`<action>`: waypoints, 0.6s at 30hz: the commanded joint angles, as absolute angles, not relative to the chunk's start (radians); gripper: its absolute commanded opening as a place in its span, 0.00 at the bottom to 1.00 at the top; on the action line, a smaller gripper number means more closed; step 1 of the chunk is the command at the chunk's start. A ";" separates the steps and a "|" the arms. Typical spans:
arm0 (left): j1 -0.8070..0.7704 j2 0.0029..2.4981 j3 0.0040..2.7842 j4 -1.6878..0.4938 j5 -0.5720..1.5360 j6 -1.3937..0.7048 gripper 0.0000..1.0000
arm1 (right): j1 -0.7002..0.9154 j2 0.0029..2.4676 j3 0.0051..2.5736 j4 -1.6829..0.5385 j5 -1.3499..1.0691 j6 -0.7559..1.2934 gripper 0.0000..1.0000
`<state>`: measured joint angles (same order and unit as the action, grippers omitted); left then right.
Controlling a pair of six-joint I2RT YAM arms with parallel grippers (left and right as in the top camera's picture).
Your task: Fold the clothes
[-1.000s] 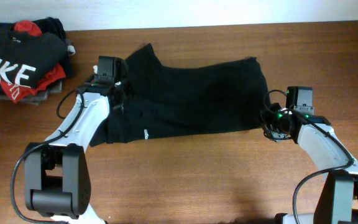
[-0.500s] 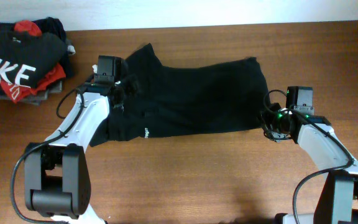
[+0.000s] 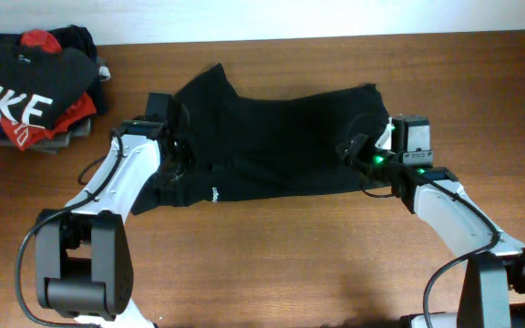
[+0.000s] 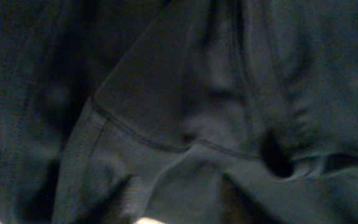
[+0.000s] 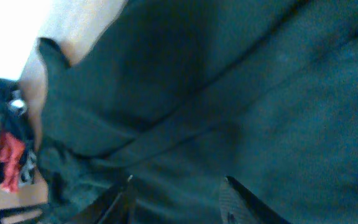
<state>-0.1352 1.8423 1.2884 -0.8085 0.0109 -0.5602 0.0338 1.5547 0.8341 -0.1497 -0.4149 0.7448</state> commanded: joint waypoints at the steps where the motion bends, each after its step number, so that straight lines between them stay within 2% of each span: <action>1: -0.134 1.850 1.299 -0.888 0.004 -0.559 0.25 | 0.052 1.545 0.842 -0.134 -0.434 0.738 0.53; 4: -0.134 1.850 1.298 -0.929 -0.009 -0.550 0.18 | 0.052 1.545 0.842 -0.134 -0.430 0.737 0.54; 7: -0.134 1.851 1.292 -0.941 -0.071 -0.544 0.16 | 0.052 1.545 0.842 -0.145 -0.389 0.737 0.45; 14: -0.113 1.853 1.289 -0.968 -0.113 -0.545 0.12 | 0.009 1.546 0.842 -0.268 -0.246 0.710 0.04; 16: -0.085 1.853 1.289 -0.981 -0.118 -0.544 0.10 | -0.037 1.547 0.842 -0.287 -0.223 0.658 0.04; 18: -0.061 1.853 1.289 -0.983 -0.117 -0.544 0.04 | -0.066 1.547 0.842 -0.302 -0.224 0.616 0.04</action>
<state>-0.1085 1.8431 1.2884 -0.9768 -0.0875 -0.5587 -0.0097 1.5547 0.8341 -0.2863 -0.2874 0.7017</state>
